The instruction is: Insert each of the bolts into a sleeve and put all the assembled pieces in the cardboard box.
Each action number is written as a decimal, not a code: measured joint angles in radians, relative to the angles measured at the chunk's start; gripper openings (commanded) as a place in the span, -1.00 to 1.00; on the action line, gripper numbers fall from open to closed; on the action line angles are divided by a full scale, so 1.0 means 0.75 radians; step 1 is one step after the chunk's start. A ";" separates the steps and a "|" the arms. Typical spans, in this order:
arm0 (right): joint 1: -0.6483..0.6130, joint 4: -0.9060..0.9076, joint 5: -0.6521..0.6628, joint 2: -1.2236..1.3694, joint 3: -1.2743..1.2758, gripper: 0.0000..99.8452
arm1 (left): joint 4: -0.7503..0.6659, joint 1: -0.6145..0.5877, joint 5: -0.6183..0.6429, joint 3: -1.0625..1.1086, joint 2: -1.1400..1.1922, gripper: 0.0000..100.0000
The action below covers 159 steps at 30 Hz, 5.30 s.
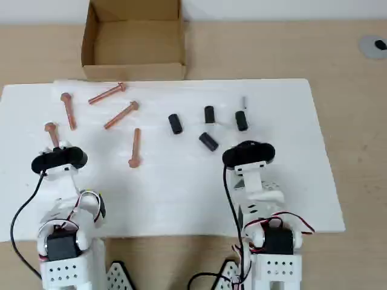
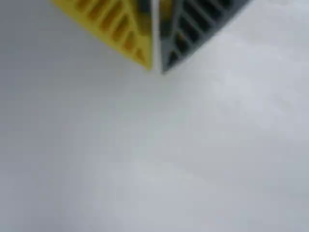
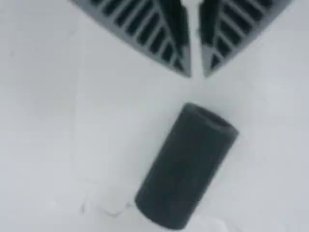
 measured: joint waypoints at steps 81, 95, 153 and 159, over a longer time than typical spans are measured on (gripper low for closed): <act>0.000 0.000 0.000 0.000 0.000 -0.98 | 0.000 0.000 0.000 0.000 0.000 -0.98; 0.000 0.000 0.000 0.000 0.000 -0.98 | 0.000 0.000 0.000 0.000 0.000 -0.98; -0.027 -0.033 -0.143 1.700 -1.594 -0.98 | 0.031 -0.291 -0.043 -1.688 2.050 -0.98; -0.121 -0.033 -0.143 1.835 -1.643 -0.98 | 0.209 -0.327 -0.035 -2.122 2.506 -0.98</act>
